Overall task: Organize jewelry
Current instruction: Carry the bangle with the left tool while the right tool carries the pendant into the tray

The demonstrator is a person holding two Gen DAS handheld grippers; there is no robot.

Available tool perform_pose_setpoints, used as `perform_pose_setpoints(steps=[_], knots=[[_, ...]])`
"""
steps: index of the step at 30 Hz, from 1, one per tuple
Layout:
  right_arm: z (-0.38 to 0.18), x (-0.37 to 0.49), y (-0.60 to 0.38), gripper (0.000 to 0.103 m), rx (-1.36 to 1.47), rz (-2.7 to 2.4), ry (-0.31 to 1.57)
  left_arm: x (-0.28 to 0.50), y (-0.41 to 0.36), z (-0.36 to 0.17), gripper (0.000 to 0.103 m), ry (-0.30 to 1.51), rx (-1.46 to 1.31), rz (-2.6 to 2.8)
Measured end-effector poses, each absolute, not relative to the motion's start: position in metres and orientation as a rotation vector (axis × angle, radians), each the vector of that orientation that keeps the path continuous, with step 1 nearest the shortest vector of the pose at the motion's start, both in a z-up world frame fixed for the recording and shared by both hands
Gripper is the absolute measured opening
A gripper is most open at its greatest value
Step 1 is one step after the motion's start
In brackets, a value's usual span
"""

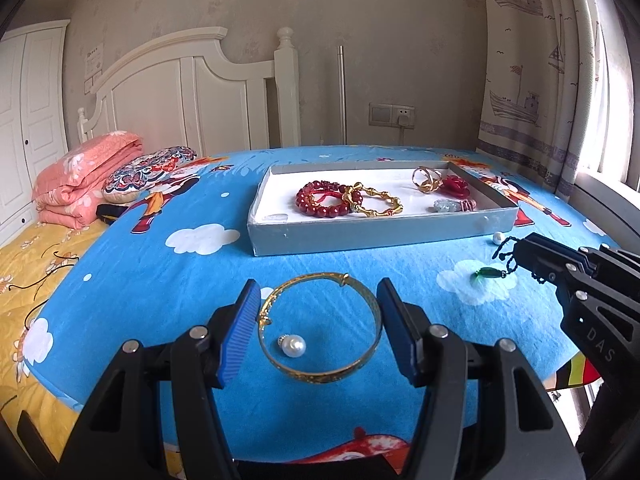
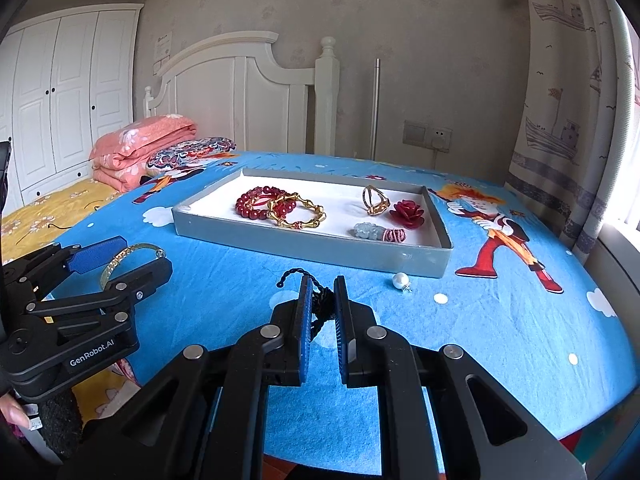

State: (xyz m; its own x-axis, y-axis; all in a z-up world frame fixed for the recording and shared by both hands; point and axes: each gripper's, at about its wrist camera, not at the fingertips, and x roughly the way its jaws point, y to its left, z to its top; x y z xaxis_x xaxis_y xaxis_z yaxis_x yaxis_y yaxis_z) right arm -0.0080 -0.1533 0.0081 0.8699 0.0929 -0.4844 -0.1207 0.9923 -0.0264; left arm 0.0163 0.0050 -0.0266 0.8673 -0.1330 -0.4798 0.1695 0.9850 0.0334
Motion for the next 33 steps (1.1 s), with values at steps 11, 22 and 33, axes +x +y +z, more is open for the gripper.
perform_pose_setpoints(steps=[11,22,33], knots=[[0.021,0.007,-0.151,0.012,-0.045,0.103,0.486,0.028,0.0,-0.014,0.058,0.491,0.037,-0.168],[0.055,0.046,-0.16,0.012,-0.056,0.067,0.431,0.074,-0.009,0.012,0.058,0.494,0.022,-0.167],[0.078,0.114,-0.164,0.012,-0.067,0.046,0.444,0.156,-0.023,0.029,0.058,0.608,-0.012,-0.161]])
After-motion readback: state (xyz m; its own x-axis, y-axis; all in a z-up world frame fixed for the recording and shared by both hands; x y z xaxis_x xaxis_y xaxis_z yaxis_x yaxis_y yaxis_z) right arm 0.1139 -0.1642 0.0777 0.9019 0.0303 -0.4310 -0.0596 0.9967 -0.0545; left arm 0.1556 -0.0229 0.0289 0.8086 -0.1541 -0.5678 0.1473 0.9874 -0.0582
